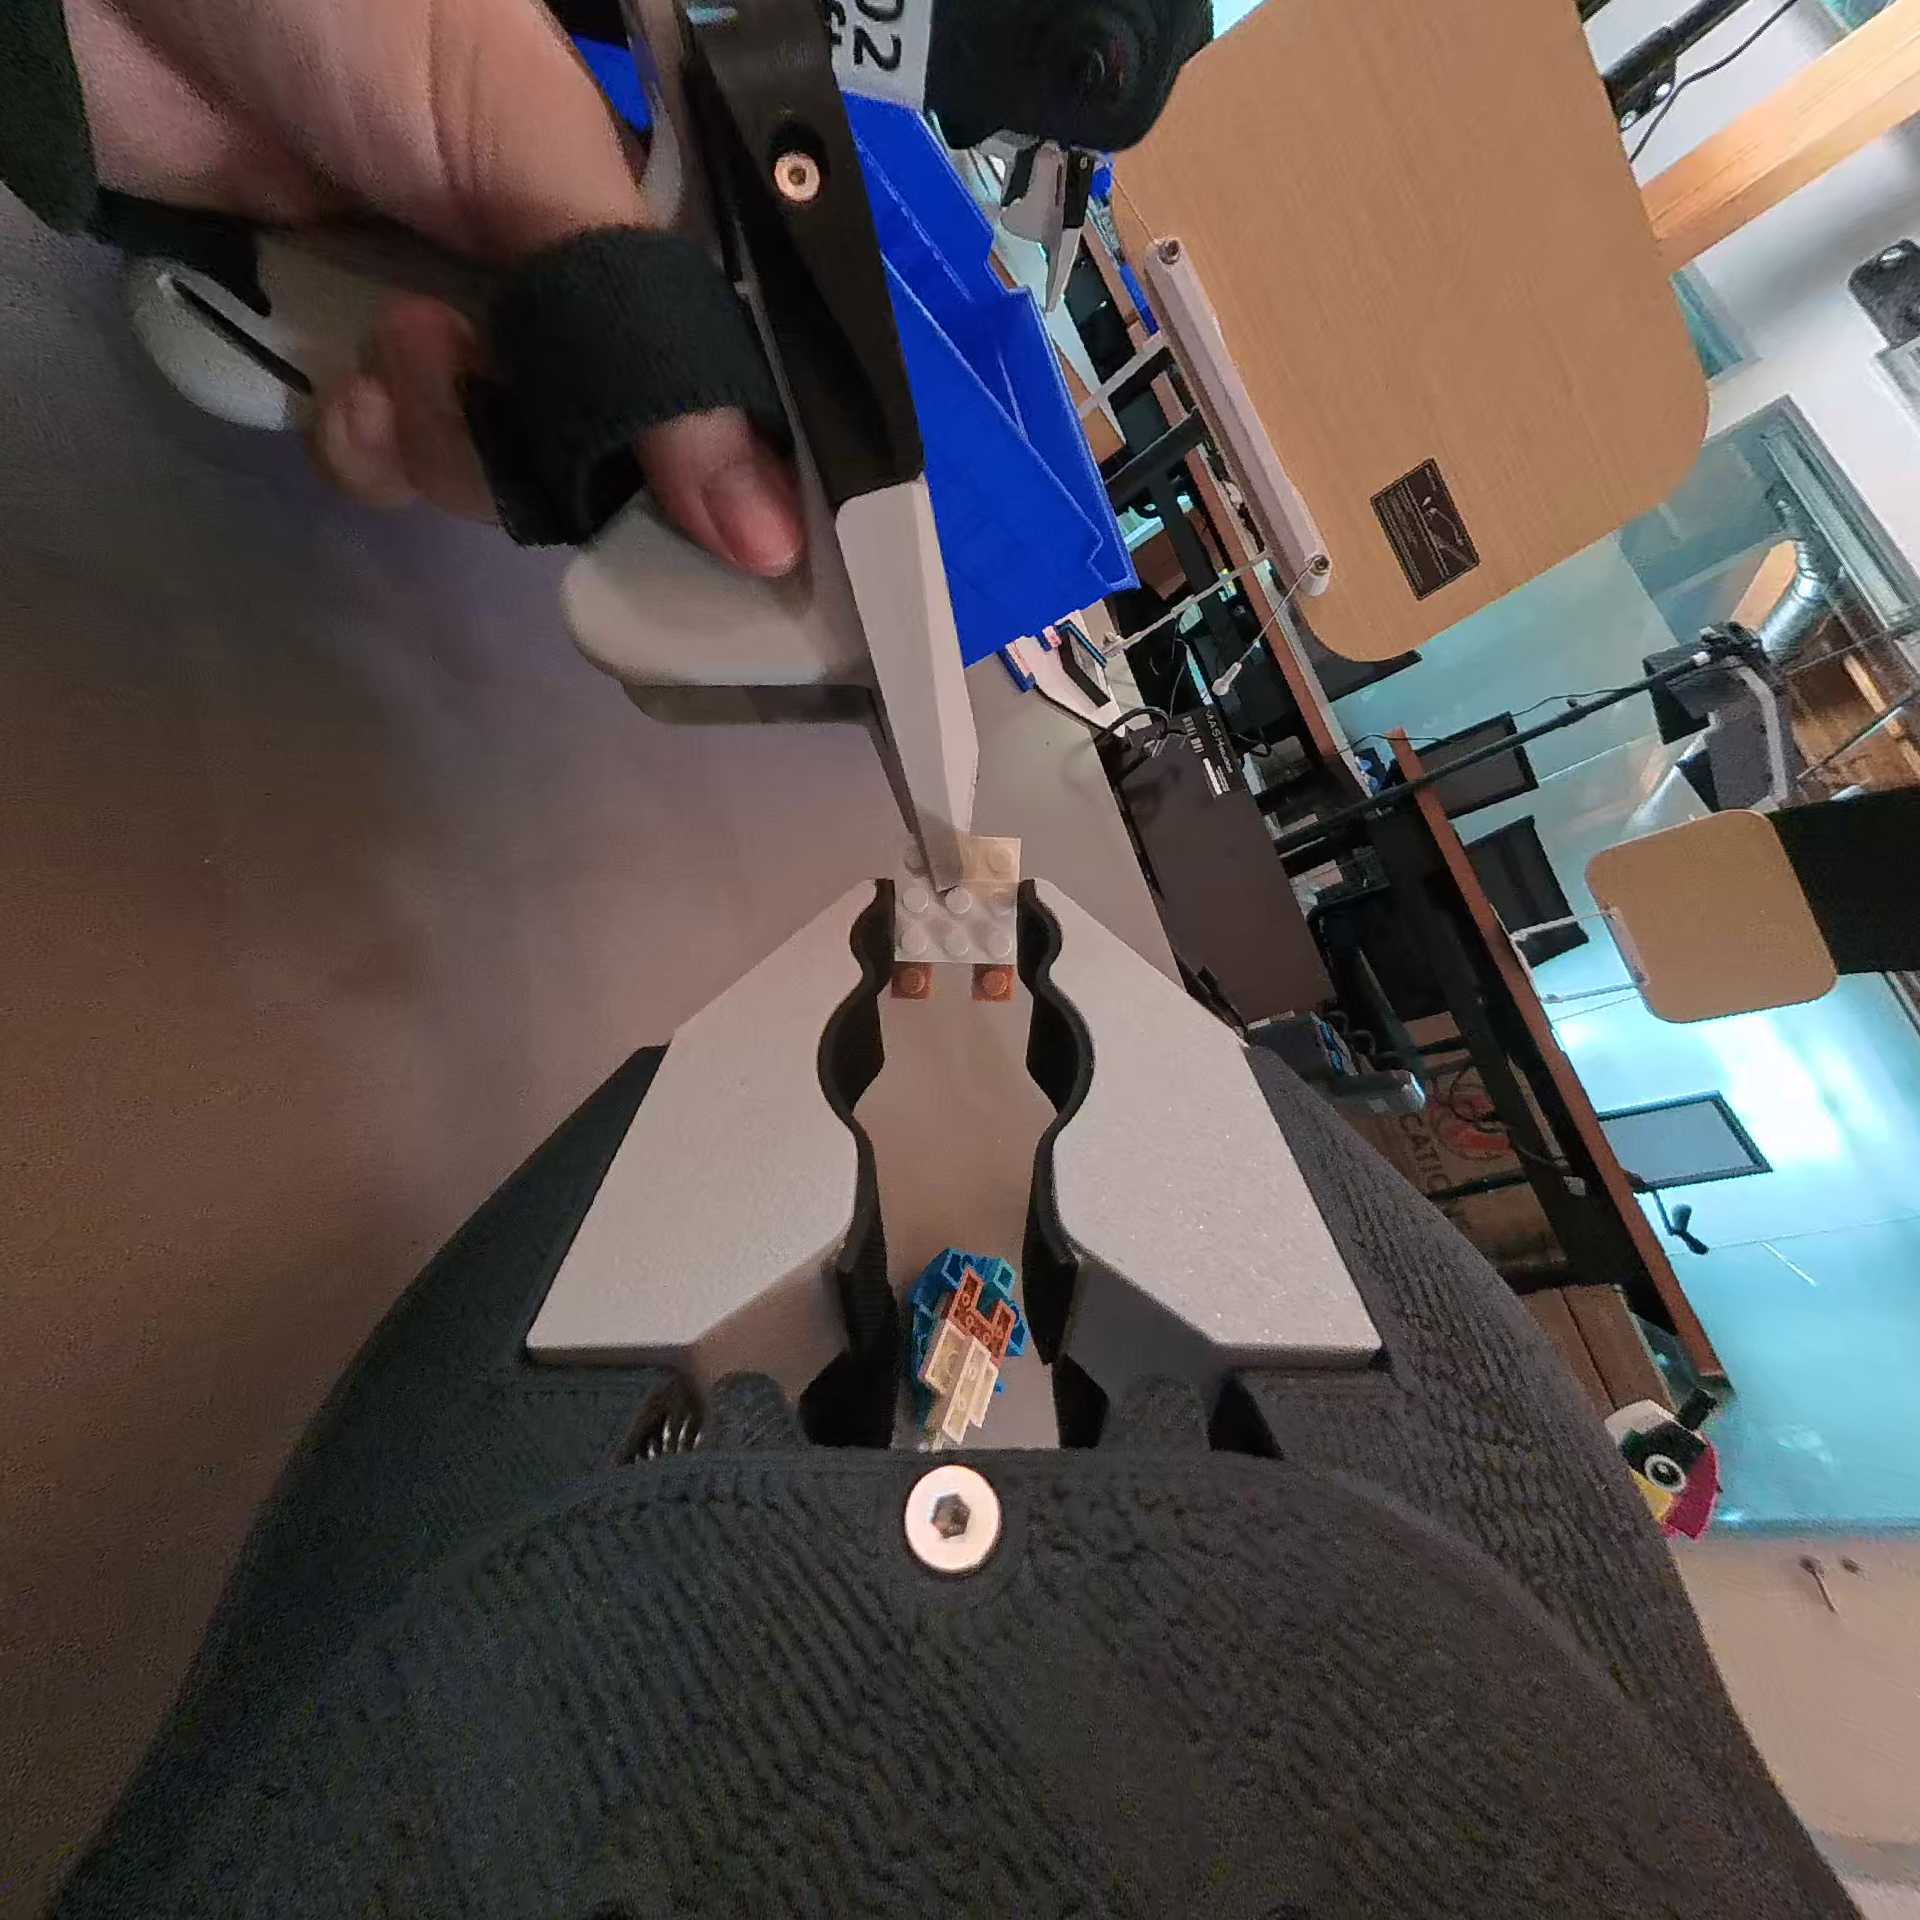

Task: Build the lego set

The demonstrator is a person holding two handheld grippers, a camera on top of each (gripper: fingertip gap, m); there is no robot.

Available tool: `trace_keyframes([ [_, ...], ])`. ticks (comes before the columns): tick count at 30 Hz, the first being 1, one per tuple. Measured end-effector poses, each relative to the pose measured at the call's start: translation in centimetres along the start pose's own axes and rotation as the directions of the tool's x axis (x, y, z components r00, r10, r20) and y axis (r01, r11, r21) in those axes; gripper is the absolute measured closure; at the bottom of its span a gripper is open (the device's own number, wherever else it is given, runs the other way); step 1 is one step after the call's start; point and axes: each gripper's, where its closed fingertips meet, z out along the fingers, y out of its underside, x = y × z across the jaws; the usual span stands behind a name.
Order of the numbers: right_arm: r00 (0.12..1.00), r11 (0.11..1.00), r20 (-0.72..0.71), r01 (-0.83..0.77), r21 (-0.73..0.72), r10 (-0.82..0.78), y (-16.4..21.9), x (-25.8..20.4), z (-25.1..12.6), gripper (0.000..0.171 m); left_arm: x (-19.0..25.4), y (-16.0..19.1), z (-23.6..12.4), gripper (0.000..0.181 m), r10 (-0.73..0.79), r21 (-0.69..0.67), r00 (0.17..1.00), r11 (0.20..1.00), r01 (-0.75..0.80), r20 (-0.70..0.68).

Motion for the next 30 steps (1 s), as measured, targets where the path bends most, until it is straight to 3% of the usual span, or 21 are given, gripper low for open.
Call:
trace_keyframes([
  [4,1.000,1.000,-0.007,-0.009,0.028,0.009,-0.1,0.3,-0.3,0.150,0.3,-0.2,0.0,0.179,0.041,0.018,0.999,0.999,-0.041,-0.015],
  [7,0.999,0.999,-0.015,0.036,0.005,-0.036,0.3,-0.3,0.1,0.150,-0.5,0.4,0.1,0.180,0.109,-0.014,0.991,0.994,-0.109,0.071],
  [12,0.993,0.993,-0.001,0.119,-0.021,-0.119,1.5,-2.0,0.1,0.150,-1.8,2.2,0.7,0.180,0.075,-0.045,0.992,0.997,-0.070,0.099],
  [13,0.992,0.993,0.045,0.117,0.020,-0.118,0.8,-2.8,-0.9,0.171,-4.9,1.9,-0.4,0.180,0.107,-0.047,0.954,0.994,-0.098,0.281],
  [14,0.994,0.992,0.020,0.110,0.066,-0.112,0.2,-2.9,-1.6,0.171,-6.5,1.7,-1.9,0.180,0.141,-0.081,0.926,0.989,-0.120,0.350],
  [17,0.995,0.993,0.030,0.087,0.079,-0.090,0.8,-3.5,-3.3,0.171,-4.3,1.3,-1.7,0.180,-0.021,0.048,0.986,0.999,0.014,0.165],
  [20,1.000,0.997,0.025,-0.012,0.079,0.011,1.4,-2.6,-3.1,0.171,-3.6,1.7,0.0,0.180,0.053,-0.012,0.987,0.999,-0.052,0.153],
  [24,0.996,0.996,0.012,-0.089,0.015,0.089,2.6,-1.9,-2.3,0.136,-2.4,1.8,0.7,0.180,0.090,-0.013,0.991,0.996,-0.089,0.101],
  [27,1.000,0.999,-0.013,-0.011,-0.041,0.010,2.9,-2.0,-1.7,0.130,-1.3,3.4,2.0,0.180,0.074,-0.106,0.996,0.992,-0.070,0.041],
  [30,0.994,0.990,-0.011,0.109,-0.092,-0.110,3.5,-2.9,-1.5,0.143,-0.8,4.4,2.8,0.180,0.082,-0.164,0.996,0.984,-0.076,0.032],
])
